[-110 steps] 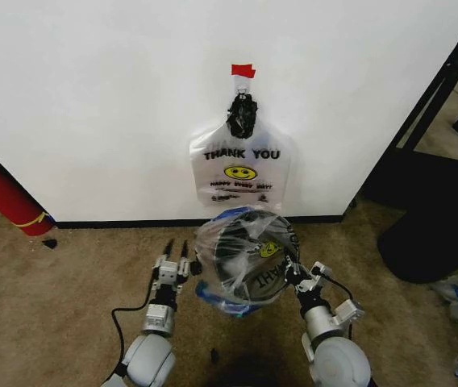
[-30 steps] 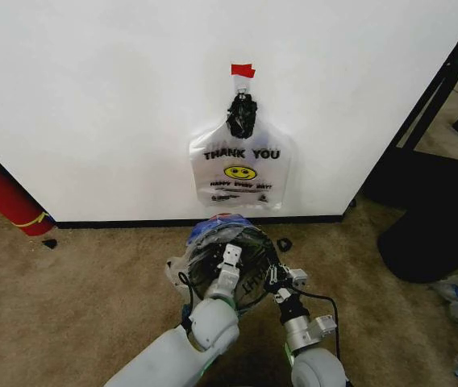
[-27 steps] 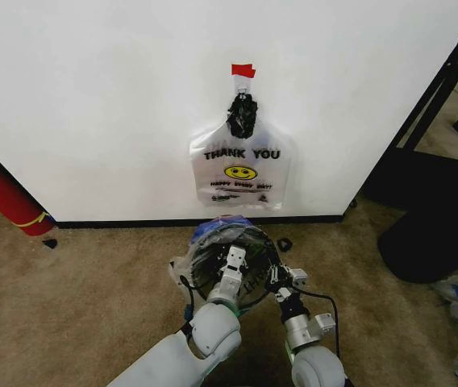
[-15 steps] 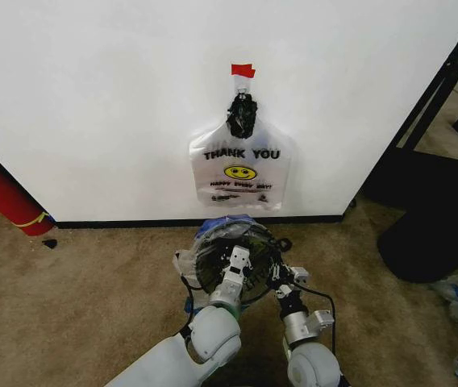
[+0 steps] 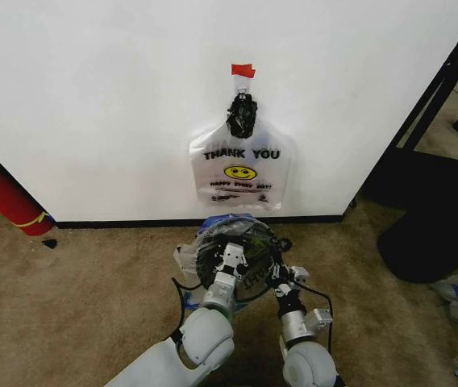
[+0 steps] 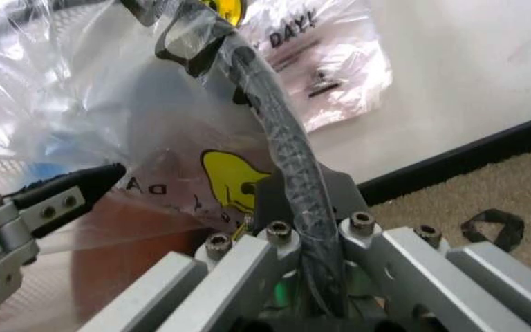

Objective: Pick up the garbage bag from the wall and place it over the trash bin.

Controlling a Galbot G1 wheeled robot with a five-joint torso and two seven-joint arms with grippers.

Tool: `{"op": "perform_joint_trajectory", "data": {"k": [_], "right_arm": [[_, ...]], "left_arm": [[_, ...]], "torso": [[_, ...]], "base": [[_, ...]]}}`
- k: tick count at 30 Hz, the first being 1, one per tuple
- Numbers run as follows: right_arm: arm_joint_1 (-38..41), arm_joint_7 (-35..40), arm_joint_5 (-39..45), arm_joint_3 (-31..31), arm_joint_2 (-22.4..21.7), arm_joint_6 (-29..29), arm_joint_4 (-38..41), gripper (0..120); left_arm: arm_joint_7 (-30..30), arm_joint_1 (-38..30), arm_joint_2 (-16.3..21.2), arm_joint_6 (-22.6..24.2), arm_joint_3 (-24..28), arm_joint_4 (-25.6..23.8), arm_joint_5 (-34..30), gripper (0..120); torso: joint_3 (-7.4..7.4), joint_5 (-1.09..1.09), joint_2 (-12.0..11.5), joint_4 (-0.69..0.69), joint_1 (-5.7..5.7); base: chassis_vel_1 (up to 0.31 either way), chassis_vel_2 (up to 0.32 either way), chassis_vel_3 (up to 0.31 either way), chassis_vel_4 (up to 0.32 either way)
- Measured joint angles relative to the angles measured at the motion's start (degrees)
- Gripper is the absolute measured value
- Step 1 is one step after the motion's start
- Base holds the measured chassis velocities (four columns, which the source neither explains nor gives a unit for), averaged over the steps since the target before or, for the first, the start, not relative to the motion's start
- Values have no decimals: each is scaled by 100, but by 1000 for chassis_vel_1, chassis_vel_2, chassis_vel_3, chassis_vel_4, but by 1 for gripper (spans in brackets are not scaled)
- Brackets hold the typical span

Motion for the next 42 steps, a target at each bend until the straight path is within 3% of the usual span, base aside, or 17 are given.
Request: {"op": "perform_joint_trajectory", "data": {"k": [22, 35, 42], "right_arm": [[-248, -291, -17, -230, -122, 44, 500, 0], [116, -605, -338, -81, 32, 553, -329, 0], [275, -742, -832, -26, 189, 1052, -720, 0]], "left_arm": [[235, 61, -50, -240, -243, 631, 224, 0], [500, 414, 209, -232, -254, 60, 150, 0], [503, 498, 468, 220, -348, -177, -19, 0]], "torso": [[0, 0, 0, 0, 0], [0, 0, 0, -1, 0], [0, 0, 0, 0, 0]], "base": [[0, 0, 0, 0], [0, 0, 0, 0], [0, 0, 0, 0]]}}
